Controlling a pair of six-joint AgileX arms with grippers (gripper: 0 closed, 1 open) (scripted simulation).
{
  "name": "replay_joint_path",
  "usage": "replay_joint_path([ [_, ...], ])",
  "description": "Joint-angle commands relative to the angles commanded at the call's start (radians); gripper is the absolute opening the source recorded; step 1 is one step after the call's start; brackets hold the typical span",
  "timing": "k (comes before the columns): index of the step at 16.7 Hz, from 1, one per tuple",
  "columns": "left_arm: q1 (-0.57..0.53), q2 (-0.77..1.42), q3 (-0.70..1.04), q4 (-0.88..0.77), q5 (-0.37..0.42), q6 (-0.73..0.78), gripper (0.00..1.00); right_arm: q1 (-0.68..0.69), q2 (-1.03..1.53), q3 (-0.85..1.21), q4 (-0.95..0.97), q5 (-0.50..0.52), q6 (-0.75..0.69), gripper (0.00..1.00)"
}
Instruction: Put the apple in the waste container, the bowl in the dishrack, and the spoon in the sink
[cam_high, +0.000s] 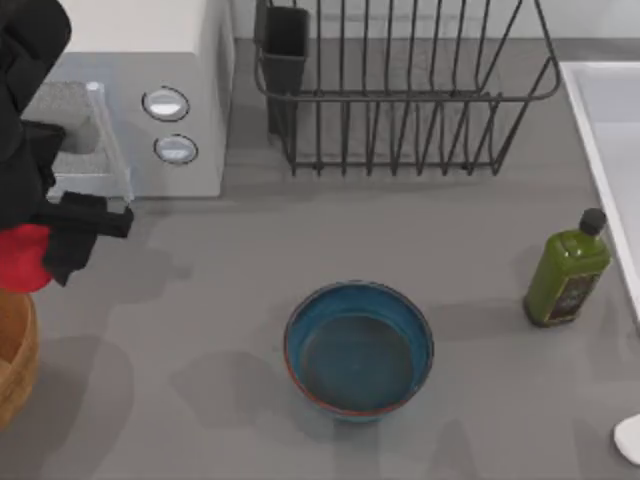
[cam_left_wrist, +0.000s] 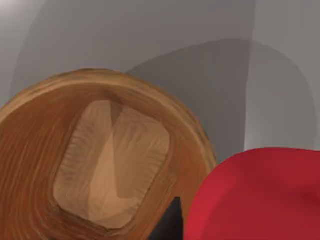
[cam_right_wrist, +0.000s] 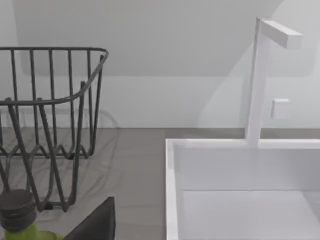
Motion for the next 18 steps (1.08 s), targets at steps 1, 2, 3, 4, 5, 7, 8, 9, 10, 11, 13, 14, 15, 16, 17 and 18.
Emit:
replay_joint_path([
  [1, 0.042, -0.047, -0.03, -0.008, -0.013, 0.026, 0.0, 0.0, 0.0, 0.0, 0.0, 0.0, 0.0, 1.0],
  [2, 0.082, -0.092, -0.059, -0.016, -0.024, 0.051, 0.0, 0.0, 0.0, 0.0, 0.0, 0.0, 0.0, 1.0],
  [3, 0.12, -0.134, -0.085, -0.023, -0.033, 0.073, 0.0, 0.0, 0.0, 0.0, 0.0, 0.0, 0.0, 1.0],
  [4, 0.155, -0.171, -0.109, -0.031, -0.041, 0.092, 0.0, 0.0, 0.0, 0.0, 0.0, 0.0, 0.0, 1.0],
  [5, 0.185, -0.204, -0.129, -0.038, -0.047, 0.108, 0.0, 0.0, 0.0, 0.0, 0.0, 0.0, 0.0, 1.0],
  [7, 0.228, -0.25, -0.157, -0.048, -0.054, 0.13, 0.0, 0.0, 0.0, 0.0, 0.0, 0.0, 0.0, 1.0],
  [8, 0.239, -0.263, -0.164, -0.052, -0.056, 0.136, 0.0, 0.0, 0.0, 0.0, 0.0, 0.0, 0.0, 1.0],
  [9, 0.242, -0.266, -0.166, -0.052, -0.056, 0.137, 0.0, 0.0, 0.0, 0.0, 0.0, 0.0, 0.0, 1.0],
  [10, 0.242, -0.266, -0.166, -0.052, -0.056, 0.137, 0.0, 0.0, 0.0, 0.0, 0.0, 0.0, 0.0, 1.0],
  [11, 0.242, -0.266, -0.166, -0.052, -0.056, 0.137, 0.0, 0.0, 0.0, 0.0, 0.0, 0.0, 0.0, 1.0],
  [13, 0.24, -0.262, -0.166, -0.047, -0.056, 0.139, 0.0, 0.0, 0.0, 0.0, 0.0, 0.0, 0.0, 1.0],
  [14, 0.244, -0.261, -0.18, -0.033, -0.055, 0.143, 0.0, 0.0, 0.0, 0.0, 0.0, 0.0, 0.0, 1.0],
  [15, 0.25, -0.259, -0.203, -0.009, -0.055, 0.148, 0.0, 0.0, 0.0, 0.0, 0.0, 0.0, 0.0, 1.0],
  [16, 0.255, -0.256, -0.234, 0.025, -0.055, 0.153, 0.0, 0.0, 0.0, 0.0, 0.0, 0.0, 0.0, 1.0],
  [17, 0.26, -0.252, -0.267, 0.068, -0.055, 0.158, 0.0, 0.0, 0.0, 0.0, 0.0, 0.0, 0.0, 1.0],
  [18, 0.265, -0.248, -0.302, 0.116, -0.055, 0.163, 0.0, 0.0, 0.0, 0.0, 0.0, 0.0, 0.0, 1.0],
])
